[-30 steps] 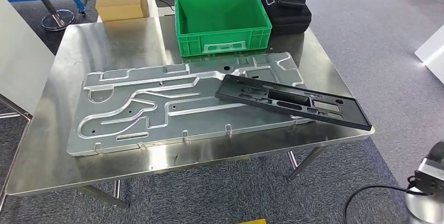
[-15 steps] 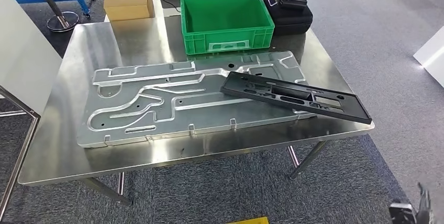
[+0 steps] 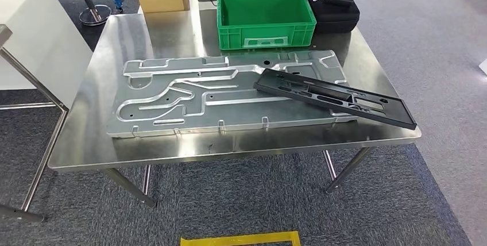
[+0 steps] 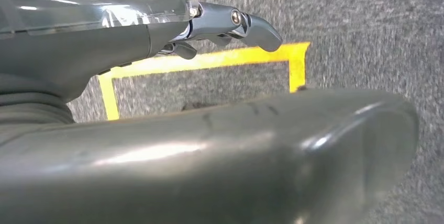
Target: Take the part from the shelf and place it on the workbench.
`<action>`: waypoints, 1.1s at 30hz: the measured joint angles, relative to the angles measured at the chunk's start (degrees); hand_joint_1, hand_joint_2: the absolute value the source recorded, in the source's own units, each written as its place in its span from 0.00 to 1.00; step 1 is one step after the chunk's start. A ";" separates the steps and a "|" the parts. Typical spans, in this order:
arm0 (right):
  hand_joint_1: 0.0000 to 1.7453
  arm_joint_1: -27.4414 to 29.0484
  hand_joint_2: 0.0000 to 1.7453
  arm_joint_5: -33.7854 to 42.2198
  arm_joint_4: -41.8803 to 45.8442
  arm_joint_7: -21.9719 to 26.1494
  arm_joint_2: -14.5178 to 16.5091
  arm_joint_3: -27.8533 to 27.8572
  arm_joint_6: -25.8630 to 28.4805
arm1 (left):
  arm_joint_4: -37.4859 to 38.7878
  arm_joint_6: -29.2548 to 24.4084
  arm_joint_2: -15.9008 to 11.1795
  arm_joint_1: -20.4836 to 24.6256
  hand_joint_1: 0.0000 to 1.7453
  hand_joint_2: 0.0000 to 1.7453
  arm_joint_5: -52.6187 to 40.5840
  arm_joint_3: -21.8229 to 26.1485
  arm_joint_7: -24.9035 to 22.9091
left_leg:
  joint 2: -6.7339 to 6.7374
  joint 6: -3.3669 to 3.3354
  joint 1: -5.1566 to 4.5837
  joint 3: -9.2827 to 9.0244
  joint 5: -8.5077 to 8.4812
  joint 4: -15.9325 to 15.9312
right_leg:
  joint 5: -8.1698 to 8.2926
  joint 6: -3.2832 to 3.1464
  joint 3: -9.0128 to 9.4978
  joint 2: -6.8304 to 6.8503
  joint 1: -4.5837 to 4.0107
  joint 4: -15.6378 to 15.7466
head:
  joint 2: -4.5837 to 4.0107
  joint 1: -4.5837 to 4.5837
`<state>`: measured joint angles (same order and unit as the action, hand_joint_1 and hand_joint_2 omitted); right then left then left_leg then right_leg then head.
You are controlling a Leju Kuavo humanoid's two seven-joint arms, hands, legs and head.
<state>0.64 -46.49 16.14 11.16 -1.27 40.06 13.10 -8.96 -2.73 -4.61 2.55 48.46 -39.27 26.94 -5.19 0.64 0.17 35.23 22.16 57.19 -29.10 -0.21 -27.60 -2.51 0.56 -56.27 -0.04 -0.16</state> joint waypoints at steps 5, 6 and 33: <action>0.00 -0.55 0.00 0.05 -2.13 -2.96 0.90 -0.04 -1.25 | 0.15 -0.02 0.16 0.19 0.00 0.00 -0.05 -0.49 0.08 | 4.52 1.14 0.31 3.97 11.01 13.28 | 2.44 -1.38 -2.76 3.10 -0.14 0.22 | 0.00 0.53; 0.00 -0.61 0.00 0.16 -2.43 -3.33 1.00 -0.03 -1.54 | 0.15 -0.03 0.17 0.22 0.00 0.00 -0.07 -0.62 0.10 | 4.71 1.33 0.40 4.04 11.73 15.72 | 2.88 -1.36 -3.52 3.60 -0.22 0.00 | 0.00 0.52; 0.00 -2.17 0.00 0.78 -4.40 -10.30 2.56 1.22 -8.84 | 0.17 0.40 0.49 1.04 0.00 0.00 -2.17 -4.16 -0.49 | 5.07 0.63 0.34 1.11 4.40 4.15 | 0.69 -0.79 0.29 2.93 0.08 0.93 | 0.00 0.46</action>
<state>-1.53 -45.71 11.74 0.86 1.29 41.28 4.25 -8.79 -2.32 -4.11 3.58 46.28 -43.43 26.45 -0.12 1.27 0.51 36.35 26.56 61.34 -28.41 -1.00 -27.30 0.42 0.63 -55.34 -0.04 0.30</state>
